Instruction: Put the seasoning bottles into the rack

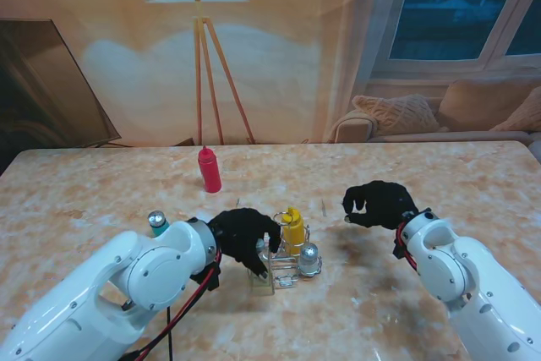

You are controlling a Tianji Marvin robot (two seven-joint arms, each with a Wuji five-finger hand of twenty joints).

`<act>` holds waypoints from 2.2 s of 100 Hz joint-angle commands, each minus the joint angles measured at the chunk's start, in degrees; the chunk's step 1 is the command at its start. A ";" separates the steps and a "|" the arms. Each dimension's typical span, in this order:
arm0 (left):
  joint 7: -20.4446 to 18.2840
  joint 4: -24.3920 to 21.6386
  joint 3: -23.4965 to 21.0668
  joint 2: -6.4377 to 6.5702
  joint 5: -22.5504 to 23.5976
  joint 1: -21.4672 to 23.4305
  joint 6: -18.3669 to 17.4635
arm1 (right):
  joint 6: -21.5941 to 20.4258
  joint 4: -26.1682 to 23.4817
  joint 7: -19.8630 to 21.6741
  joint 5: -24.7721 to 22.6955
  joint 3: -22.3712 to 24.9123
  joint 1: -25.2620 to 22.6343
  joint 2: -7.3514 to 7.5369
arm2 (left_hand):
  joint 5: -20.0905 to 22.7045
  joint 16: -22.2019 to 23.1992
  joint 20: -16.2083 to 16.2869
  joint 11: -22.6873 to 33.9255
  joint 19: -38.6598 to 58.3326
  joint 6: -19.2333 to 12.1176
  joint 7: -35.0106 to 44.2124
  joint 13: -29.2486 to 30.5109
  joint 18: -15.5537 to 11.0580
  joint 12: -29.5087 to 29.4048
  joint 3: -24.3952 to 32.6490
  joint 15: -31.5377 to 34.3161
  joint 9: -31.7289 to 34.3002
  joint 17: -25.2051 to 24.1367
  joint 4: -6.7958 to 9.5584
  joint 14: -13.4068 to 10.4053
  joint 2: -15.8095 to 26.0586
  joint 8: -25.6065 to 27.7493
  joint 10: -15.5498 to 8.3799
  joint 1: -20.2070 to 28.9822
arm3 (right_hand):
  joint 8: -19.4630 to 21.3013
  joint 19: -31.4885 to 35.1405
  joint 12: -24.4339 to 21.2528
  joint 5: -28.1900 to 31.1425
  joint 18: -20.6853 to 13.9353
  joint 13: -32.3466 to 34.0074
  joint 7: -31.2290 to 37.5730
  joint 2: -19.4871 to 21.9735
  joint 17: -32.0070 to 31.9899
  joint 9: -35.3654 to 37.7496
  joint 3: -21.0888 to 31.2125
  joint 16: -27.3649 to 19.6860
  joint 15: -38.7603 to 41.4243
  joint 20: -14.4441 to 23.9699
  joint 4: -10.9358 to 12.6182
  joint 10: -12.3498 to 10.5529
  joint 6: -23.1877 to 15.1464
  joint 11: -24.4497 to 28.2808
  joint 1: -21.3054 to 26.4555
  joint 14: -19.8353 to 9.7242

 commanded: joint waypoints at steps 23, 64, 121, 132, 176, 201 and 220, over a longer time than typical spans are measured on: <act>3.12 0.53 1.46 -1.07 -0.03 0.63 -0.46 | -0.15 0.38 -0.07 0.05 0.21 -0.64 -0.36 | 4.90 -0.95 -1.45 10.01 2.31 0.36 9.80 1.41 -5.81 1.28 7.96 0.60 3.19 2.36 1.70 -5.21 4.79 3.11 -1.88 7.43 | -0.22 0.03 1.99 0.42 0.22 0.07 0.89 -1.40 0.03 1.22 1.22 0.47 0.43 -0.72 -0.40 -0.89 -1.07 0.17 1.16 -0.74; 7.93 3.97 4.19 -1.93 -1.54 0.15 -3.05 | -0.54 0.25 -0.63 -0.05 0.58 -1.11 -0.41 | 4.16 -1.36 -2.31 8.81 0.95 -2.15 13.57 0.91 -5.31 2.16 10.94 0.11 3.99 1.09 0.23 -5.21 1.63 3.28 -3.85 5.83 | -0.24 0.01 2.01 0.42 0.21 0.10 0.87 -1.38 0.04 1.23 1.24 0.48 0.48 -0.73 -0.41 -0.95 -1.18 0.14 1.14 -0.76; 11.65 7.74 8.79 -2.84 0.30 -3.36 -1.45 | -0.35 0.45 -0.51 0.19 0.50 -1.02 -0.42 | 3.70 1.05 -0.84 11.12 3.31 -2.46 16.91 0.66 -4.61 3.02 13.39 3.14 3.92 0.52 -0.70 -4.58 -0.79 3.15 -4.16 4.09 | -0.25 0.03 2.03 0.44 0.24 0.10 0.88 -1.38 0.00 1.21 1.22 0.48 0.50 -0.72 -0.42 -0.95 -1.04 0.13 1.14 -0.80; 12.83 8.39 9.08 -3.05 0.74 -3.50 -2.15 | -0.27 0.51 -0.51 0.25 0.42 -1.01 -0.42 | 3.13 1.64 -0.94 13.45 3.68 -3.28 19.56 0.64 -4.21 3.04 15.28 4.44 3.41 0.24 -1.24 -5.24 -2.61 4.00 -4.71 2.73 | -0.24 0.02 2.04 0.41 0.17 0.12 0.88 -1.37 -0.01 1.22 1.26 0.47 0.49 -0.72 -0.41 -0.89 -1.03 0.14 1.17 -0.80; 15.35 10.30 10.51 -3.56 1.88 -4.68 -3.40 | -0.19 0.79 -0.41 0.52 0.12 -0.81 -0.43 | 2.20 2.98 0.27 16.07 5.27 -3.67 22.02 0.22 -4.10 3.06 16.46 6.32 2.49 -0.92 -1.54 -5.46 -3.26 4.23 -4.72 2.20 | -0.24 0.02 2.08 0.45 0.24 0.12 0.89 -1.39 0.07 1.27 1.29 0.48 0.50 -0.73 -0.40 -1.03 -1.01 0.14 1.23 -0.79; 16.13 11.08 11.10 -3.65 3.31 -5.31 -3.95 | -0.05 0.85 -0.30 0.70 -0.04 -0.74 -0.45 | 2.02 3.63 0.71 16.92 6.25 -3.84 22.66 0.21 -4.27 3.21 16.85 7.53 2.24 -1.07 -1.47 -5.82 -3.48 4.30 -4.70 2.00 | -0.23 -0.02 2.11 0.48 0.17 0.14 0.90 -1.32 0.00 1.29 1.27 0.49 0.52 -0.75 -0.38 -1.03 -1.03 0.14 1.26 -0.78; 16.24 11.00 10.89 -3.63 3.74 -5.13 -4.05 | 0.02 0.79 -0.20 0.79 -0.07 -0.79 -0.44 | 1.91 3.93 0.84 17.40 6.52 -3.73 22.84 0.14 -4.40 3.24 17.04 8.08 2.03 -0.98 -1.41 -6.03 -3.54 4.26 -4.46 2.06 | -0.23 -0.04 2.13 0.55 0.17 0.11 0.92 -1.40 0.01 1.28 1.32 0.48 0.48 -0.77 -0.33 -0.96 -1.04 0.13 1.35 -0.80</act>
